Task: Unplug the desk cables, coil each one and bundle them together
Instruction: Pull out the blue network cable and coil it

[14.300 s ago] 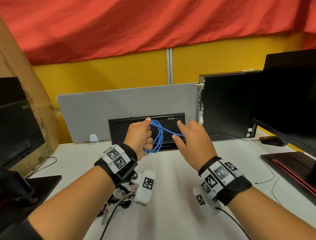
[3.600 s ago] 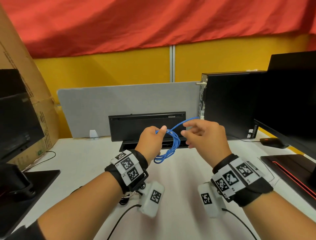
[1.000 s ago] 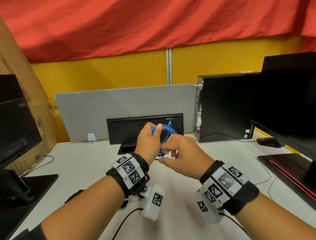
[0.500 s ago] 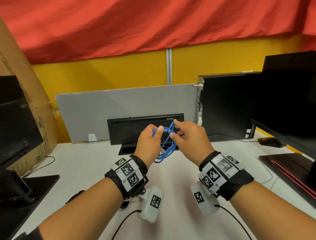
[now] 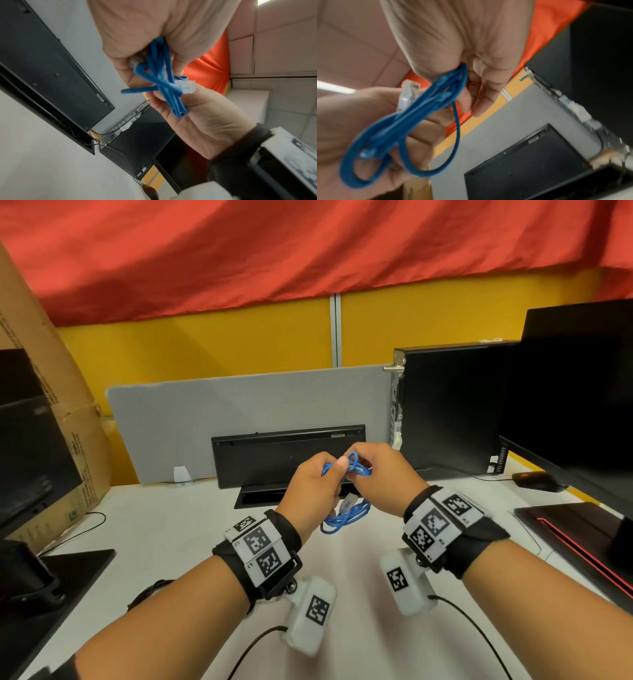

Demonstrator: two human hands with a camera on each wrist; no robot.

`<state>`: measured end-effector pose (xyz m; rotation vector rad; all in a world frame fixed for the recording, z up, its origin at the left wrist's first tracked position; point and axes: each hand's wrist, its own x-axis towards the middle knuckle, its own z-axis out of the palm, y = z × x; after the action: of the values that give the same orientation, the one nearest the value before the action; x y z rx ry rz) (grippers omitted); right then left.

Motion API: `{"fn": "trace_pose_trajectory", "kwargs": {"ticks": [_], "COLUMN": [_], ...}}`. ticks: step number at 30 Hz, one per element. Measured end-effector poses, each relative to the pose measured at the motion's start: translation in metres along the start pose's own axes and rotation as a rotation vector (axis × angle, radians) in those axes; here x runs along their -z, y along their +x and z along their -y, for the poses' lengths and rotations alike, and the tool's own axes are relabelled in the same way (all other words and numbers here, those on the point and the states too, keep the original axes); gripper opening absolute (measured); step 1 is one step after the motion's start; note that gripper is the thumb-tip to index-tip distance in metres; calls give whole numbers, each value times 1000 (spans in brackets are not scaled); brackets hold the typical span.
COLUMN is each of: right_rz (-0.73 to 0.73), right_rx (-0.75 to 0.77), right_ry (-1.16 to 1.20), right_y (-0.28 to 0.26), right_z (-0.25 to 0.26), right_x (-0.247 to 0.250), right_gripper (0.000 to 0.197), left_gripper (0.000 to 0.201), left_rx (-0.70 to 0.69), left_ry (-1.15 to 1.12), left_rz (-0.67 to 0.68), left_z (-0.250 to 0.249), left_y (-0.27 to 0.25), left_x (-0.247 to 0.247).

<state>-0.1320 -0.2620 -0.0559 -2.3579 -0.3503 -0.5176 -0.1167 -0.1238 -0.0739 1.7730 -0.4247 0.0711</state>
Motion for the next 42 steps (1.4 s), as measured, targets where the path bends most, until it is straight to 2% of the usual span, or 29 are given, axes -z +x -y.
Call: {"fn": "trace_pose_trajectory", "kwargs": {"ticks": [3,10,12,14,16,17,18,20,22,24,25,26,27,29,32,37,42], "right_rz": [-5,16,-54,-154,-243,-287,-329,-412,-508,-537,-526,-507,-481,-438,-438,-349,-210], "right_rx": [20,26,56,207,478,581,624,523,245,-65,-173,-227,-224,-112,46,48,26], "right_ry": [-53,-118,-115,-144,-289,-338,-325,-123,201,584,706,718,650,442,205,272,216], "right_y": [1,1,-1,-6,-11,-12,-12,-10,-6,0,2,3,2,-2,-6,-9,-8], "right_z": [-2,-7,-10,-14,-12,-14,-16,-16,-13,-10,-10,-11,-12,-12,-11,-10,-6], "right_x": [4,12,14,14,9,6,2,-4,-7,-4,0,2,3,-2,-10,-10,-10], "right_gripper": [7,12,23,38,19,7,2,9,23,33,33,31,24,11,12,14,12], "left_gripper": [30,28,29,29,30,30,30,31,32,32,31,31,30,27,27,30,25], "left_rx": [5,13,67,131,173,187,194,178,133,111,107,101,88,52,28,16,-39], "left_ry": [-5,10,-52,-138,-224,-269,-312,-350,-334,-339,-341,-330,-299,-199,-97,-50,106], "left_rz": [30,107,148,172,155,133,110,68,33,-2,-17,-29,-39,-46,-86,-114,21], "left_z": [-2,-4,-3,-1,0,0,0,-1,-2,-2,-1,1,2,3,3,4,-2], "left_y": [-1,0,1,1,2,4,6,10,14,14,13,11,10,8,6,7,8], "left_x": [-2,1,4,5,7,7,7,6,8,10,11,12,12,9,3,5,11]}}
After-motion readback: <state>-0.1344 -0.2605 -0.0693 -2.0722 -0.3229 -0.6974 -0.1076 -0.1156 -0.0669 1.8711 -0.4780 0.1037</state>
